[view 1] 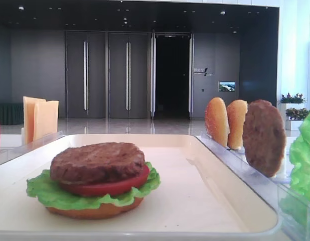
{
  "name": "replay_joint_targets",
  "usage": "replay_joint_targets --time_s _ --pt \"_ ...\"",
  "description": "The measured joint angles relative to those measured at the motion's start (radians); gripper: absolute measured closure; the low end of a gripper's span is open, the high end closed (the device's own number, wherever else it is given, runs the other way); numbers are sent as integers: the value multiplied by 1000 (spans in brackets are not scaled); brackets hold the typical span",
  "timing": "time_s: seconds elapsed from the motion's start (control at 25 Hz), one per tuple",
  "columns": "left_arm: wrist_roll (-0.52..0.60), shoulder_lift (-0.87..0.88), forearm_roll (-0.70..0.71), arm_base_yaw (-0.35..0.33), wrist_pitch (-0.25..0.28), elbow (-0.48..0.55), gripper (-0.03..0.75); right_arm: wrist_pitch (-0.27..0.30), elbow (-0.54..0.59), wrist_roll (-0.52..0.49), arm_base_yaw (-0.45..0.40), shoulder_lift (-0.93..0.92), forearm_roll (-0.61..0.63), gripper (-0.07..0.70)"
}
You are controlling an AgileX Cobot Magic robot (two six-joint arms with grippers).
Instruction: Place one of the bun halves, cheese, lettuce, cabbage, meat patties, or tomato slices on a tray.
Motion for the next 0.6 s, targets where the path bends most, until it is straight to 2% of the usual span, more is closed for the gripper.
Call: replay_joint_targets --time_s 0.6 --pt "0 0 0 0 0 0 554 0 0 1 1 0 0 252"
